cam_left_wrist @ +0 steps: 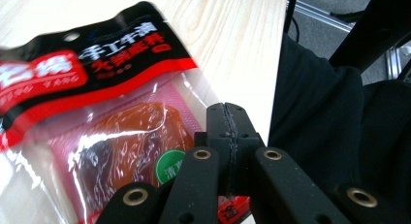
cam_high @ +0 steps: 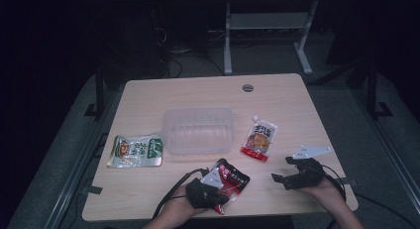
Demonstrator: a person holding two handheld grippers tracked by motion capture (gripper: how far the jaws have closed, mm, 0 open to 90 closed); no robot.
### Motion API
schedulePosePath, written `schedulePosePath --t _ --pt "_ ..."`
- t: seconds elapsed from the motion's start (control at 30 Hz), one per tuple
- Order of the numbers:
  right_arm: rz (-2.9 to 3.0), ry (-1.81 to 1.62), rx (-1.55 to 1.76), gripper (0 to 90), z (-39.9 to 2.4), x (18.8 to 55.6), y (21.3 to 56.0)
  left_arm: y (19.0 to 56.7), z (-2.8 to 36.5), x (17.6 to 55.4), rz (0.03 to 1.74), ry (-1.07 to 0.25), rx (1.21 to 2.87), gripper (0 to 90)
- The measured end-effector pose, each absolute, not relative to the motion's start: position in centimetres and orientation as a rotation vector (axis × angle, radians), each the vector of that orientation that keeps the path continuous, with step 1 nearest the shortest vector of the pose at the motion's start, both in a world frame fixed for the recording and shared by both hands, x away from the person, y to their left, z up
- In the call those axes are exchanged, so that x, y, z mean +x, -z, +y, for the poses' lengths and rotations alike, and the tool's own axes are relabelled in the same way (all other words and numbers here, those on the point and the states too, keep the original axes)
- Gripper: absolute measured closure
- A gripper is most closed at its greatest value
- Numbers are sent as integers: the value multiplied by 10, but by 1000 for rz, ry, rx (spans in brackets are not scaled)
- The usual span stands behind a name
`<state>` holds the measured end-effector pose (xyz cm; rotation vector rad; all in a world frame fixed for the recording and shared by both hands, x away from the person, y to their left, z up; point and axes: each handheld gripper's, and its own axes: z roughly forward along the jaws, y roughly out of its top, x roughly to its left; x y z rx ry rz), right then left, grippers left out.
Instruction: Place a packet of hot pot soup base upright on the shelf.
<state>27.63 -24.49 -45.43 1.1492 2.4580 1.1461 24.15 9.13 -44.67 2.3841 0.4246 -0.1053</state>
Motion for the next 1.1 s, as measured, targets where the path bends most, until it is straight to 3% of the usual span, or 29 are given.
schedulePosePath --t 1.1 --pt "2414 -1168 1165 131 -244 274 453 439 139 261 542 21 2375 897"
